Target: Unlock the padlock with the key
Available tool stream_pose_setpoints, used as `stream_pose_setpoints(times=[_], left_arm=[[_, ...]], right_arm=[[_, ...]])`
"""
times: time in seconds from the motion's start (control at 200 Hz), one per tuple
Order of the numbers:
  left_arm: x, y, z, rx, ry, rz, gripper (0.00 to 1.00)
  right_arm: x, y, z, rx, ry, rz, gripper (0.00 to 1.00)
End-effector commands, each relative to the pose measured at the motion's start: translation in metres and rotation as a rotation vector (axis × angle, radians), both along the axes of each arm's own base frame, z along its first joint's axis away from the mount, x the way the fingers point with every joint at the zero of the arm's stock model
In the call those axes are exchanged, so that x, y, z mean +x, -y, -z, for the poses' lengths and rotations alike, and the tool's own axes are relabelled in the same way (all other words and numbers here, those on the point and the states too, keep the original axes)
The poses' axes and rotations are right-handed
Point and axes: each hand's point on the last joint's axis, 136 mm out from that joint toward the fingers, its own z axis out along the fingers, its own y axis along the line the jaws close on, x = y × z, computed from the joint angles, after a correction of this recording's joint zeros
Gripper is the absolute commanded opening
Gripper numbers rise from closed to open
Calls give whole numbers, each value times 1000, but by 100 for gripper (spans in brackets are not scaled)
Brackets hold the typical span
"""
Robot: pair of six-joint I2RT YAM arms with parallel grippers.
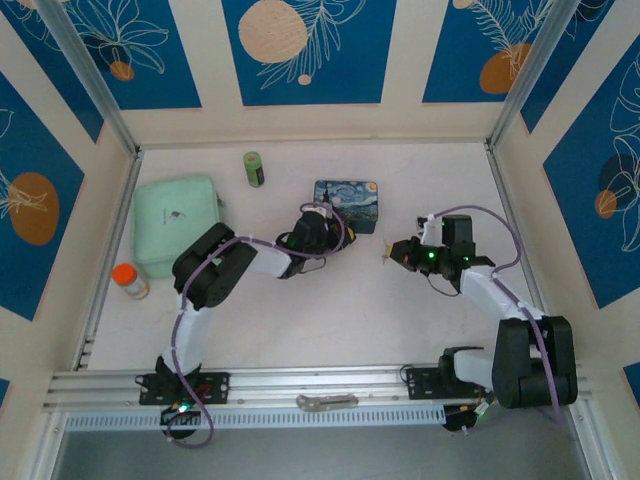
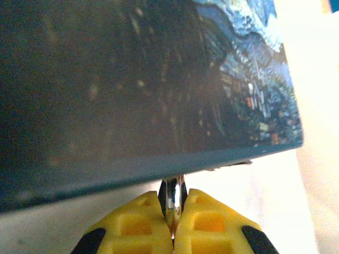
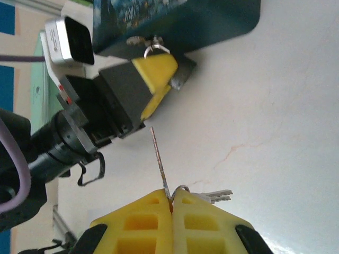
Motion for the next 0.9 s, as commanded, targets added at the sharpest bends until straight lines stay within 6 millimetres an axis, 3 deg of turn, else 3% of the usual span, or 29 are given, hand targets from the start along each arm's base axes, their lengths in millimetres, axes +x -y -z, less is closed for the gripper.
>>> stream_pose_setpoints(times=[0.0,0.285,0.61,0.895], left_arm=[[-1,11,-44,-236,-53,4,0],[1,13,-64,-378,-74,-4,0],[-8,20,-104,-547,-45,77,0],[-17,17,-106,-586,-38,102,0]], right_arm=[[-3,-13,-10,97,24,-70,0],[-5,-17,1,118,-12,-93,0],[5,-24,-2,240,-23,-157,0],[16,-30,-16,319,4,-221,0]])
